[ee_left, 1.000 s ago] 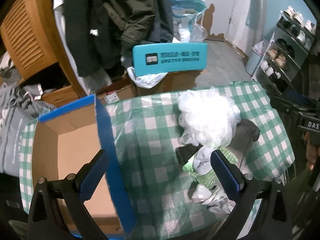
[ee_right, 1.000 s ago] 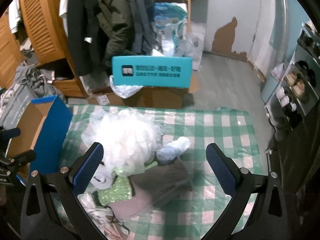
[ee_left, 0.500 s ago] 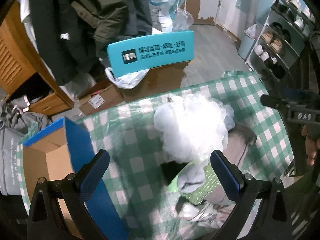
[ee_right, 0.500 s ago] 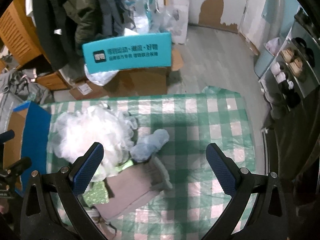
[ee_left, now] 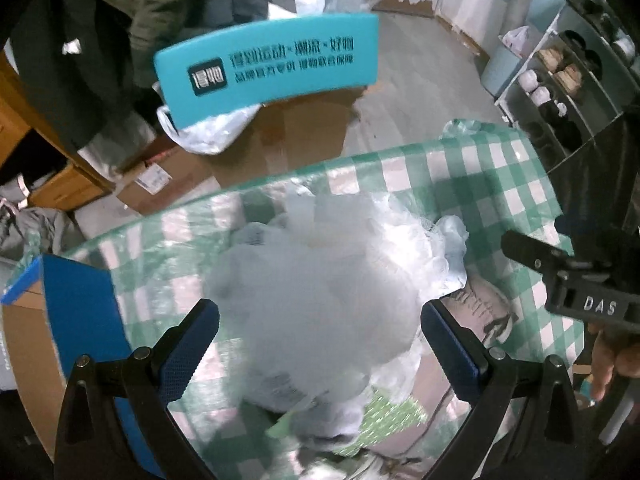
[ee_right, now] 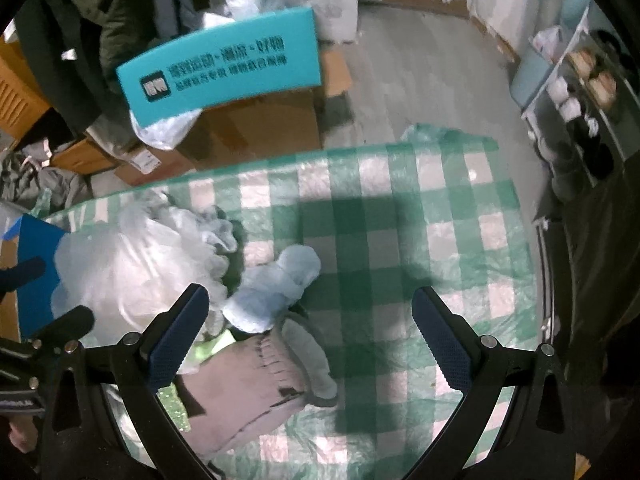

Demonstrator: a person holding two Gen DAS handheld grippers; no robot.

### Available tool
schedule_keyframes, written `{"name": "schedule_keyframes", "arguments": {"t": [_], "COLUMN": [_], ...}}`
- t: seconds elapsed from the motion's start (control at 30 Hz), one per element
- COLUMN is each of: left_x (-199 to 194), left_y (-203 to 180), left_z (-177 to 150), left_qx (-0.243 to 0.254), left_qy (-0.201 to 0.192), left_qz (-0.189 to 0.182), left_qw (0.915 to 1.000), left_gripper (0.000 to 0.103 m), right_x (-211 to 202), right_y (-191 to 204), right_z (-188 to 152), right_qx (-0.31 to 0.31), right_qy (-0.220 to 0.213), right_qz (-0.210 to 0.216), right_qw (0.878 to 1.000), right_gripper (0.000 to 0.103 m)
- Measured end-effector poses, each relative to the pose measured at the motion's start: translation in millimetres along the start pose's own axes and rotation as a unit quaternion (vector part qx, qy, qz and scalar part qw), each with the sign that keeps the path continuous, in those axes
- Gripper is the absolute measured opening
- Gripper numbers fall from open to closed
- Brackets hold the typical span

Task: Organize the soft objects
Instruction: 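Grasp the white mesh bath puff with the left tool while the right tool approaches the light blue sock, then grasp the light blue sock with the right tool while the left tool lifts the puff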

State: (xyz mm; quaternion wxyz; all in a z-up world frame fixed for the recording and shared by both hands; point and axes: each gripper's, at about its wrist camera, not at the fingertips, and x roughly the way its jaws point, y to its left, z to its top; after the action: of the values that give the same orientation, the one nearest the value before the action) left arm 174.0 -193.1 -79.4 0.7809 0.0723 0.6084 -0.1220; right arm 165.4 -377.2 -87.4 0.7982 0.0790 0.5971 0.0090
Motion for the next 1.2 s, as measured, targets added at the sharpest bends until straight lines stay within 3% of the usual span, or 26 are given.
{"name": "schedule_keyframes", "arguments": {"t": [0.47, 0.67, 0.9, 1.2], "left_x": [55, 68, 63, 50], "left_y": [-24, -15, 1, 29], "left_z": [15, 14, 9, 8], "left_qx": [0.016, 0.012, 0.015, 0.001], "left_qy": [0.032, 0.029, 0.008, 0.008], "left_qz": [0.040, 0.021, -0.015, -0.041], "left_qw": [0.9986, 0.9993, 0.9997, 0.9991], "left_gripper": [0.102, 0.102, 0.075, 0.058], "right_x": [29, 37, 48, 65], "right_y": [-11, -9, 5, 24], "right_z": [0, 2, 5, 9], "right_qx": [0.007, 0.010, 0.001, -0.008], "right_qy": [0.036, 0.042, 0.050, 0.070], "right_qz": [-0.007, -0.001, 0.010, 0.020], "right_qw": [0.999, 0.999, 0.999, 0.997], "right_gripper": [0.101, 0.101, 0.101, 0.101]}}
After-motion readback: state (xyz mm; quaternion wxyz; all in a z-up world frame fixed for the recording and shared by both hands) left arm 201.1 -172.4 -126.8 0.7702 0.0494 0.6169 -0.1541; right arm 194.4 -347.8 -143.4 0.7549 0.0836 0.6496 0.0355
